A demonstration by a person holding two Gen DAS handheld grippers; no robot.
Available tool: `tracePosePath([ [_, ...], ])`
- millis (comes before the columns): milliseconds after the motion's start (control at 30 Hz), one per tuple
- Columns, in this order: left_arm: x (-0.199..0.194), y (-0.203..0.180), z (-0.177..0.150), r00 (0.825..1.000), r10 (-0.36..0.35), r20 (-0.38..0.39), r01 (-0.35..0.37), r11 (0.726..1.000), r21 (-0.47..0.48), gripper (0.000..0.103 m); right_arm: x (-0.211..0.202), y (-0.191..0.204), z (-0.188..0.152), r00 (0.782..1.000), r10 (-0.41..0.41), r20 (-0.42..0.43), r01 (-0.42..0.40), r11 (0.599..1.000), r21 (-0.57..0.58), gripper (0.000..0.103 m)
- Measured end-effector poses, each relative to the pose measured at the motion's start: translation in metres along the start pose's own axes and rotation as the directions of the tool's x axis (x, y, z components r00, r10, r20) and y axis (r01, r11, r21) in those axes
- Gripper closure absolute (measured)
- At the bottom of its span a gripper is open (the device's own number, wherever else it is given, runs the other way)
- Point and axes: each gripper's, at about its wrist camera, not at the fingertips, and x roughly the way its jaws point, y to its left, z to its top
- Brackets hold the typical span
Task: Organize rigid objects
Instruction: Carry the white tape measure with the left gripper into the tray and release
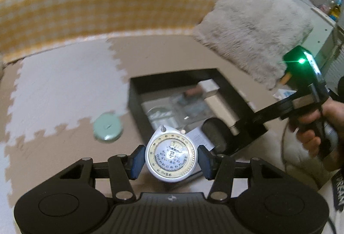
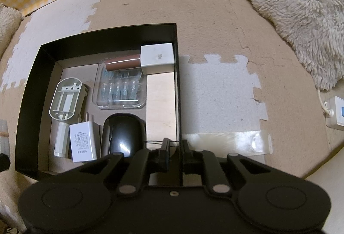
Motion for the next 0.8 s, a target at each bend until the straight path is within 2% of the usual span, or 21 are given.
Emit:
tracePosePath([
  [167, 0.017, -0.019, 0.007, 1.0, 0.006, -0.007, -0.005, 0.997, 0.081, 0.05, 0.0, 0.001, 0.0, 1.0, -0.002, 0.0, 0.002, 1.0, -0.001, 0.09],
  [367, 0.031, -0.03, 0.009, 0.999, 0.036, -0.016, -0.032, 0.976, 0.214, 0.05, 0.0, 0.001, 0.0, 1.0, -0.002, 0.001, 0.002, 1.0, -0.003, 0.09],
  [467, 0.032, -0.028, 0.009, 0.999, 0.03, -0.021, -0.025, 0.976, 0.217, 0.048, 0.0, 0.001, 0.0, 1.0, -0.002, 0.001, 0.002, 1.0, -0.003, 0.09],
  [533, 0.03, -0.028, 0.009, 0.999, 0.019, -0.027, -0.013, 0.976, 0.216, 0.034, 0.0, 0.001, 0.0, 1.0, -0.002, 0.001, 0.002, 1.0, -0.002, 0.09],
  [800, 0.02, -0.031, 0.007, 0.999, 0.0, -0.055, 0.01, 0.981, 0.193, 0.025, 0.0, 0.002, 0.0, 1.0, -0.004, 0.001, 0.004, 1.0, -0.005, 0.09],
])
